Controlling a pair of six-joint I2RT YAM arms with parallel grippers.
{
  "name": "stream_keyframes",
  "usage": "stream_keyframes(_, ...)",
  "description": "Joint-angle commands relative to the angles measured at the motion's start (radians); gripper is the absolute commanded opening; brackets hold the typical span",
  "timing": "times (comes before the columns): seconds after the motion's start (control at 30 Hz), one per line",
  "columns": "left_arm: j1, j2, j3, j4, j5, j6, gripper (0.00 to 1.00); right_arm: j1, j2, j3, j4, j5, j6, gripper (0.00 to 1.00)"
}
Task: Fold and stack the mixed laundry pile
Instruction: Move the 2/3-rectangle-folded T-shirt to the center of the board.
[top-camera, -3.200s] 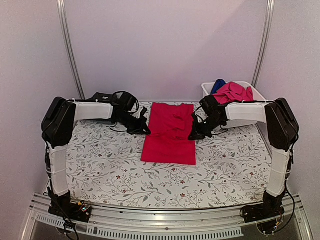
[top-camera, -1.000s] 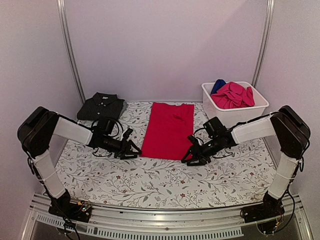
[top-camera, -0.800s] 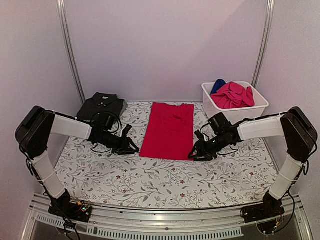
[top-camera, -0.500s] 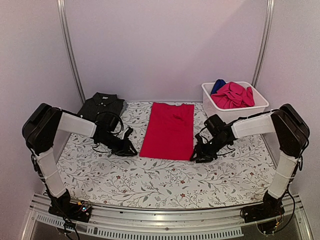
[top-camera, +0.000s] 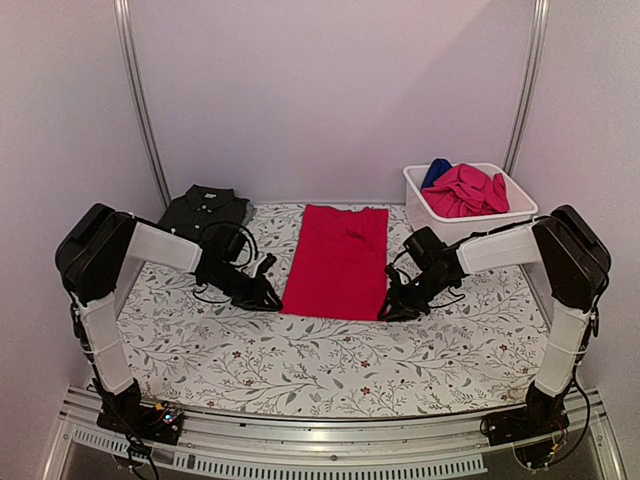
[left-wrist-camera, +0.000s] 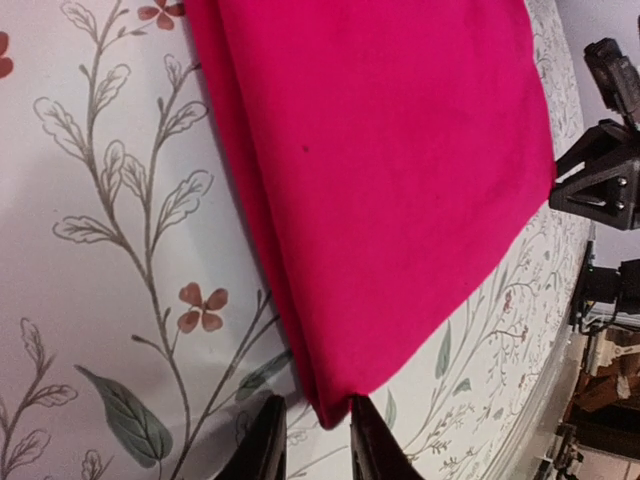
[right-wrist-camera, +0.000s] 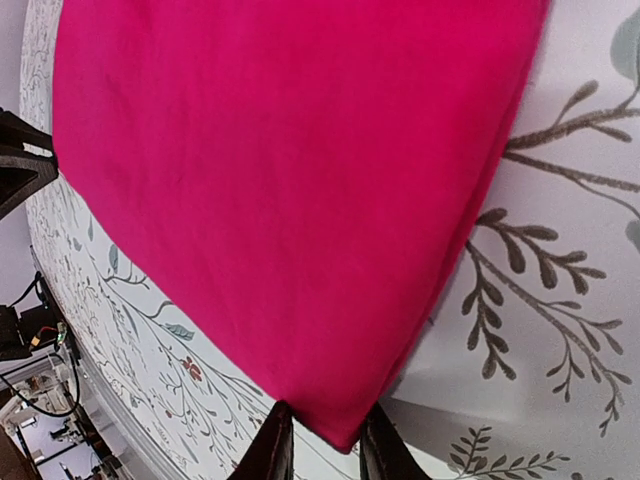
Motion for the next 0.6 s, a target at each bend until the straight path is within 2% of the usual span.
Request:
stream_keyframes(0.0,-0.026,0.043,-0.017,0.001,0.018,0.01,0.23,-0.002,0.04,0.0,-0.015,0.021,-0.025,0.21)
stream_keyframes(0.1,-0.031,0.05,-0.038,0.027,0.032,0.0,0.17,-0.002,0.045,0.0,-0.012,0.017,-0.033,0.14)
stream_keyframes(0.2,-0.033,0.049,-0.055,0.04,0.027,-0.01,0.02,-0.002,0.05,0.003,-0.012,0.018,-0.043,0.05)
stream_keyframes(0.23,-0.032,0.043,-0.061,0.046,0.027,-0.013,0.0,-0.002,0.05,0.003,-0.013,0.018,-0.046,0.02)
stream_keyframes(0.57,-0.089,-0.137,-0.212,0.067,0.018,-0.06,0.0,0.026,-0.061,-0.131,0.015,-0.017,-0.023,0.0)
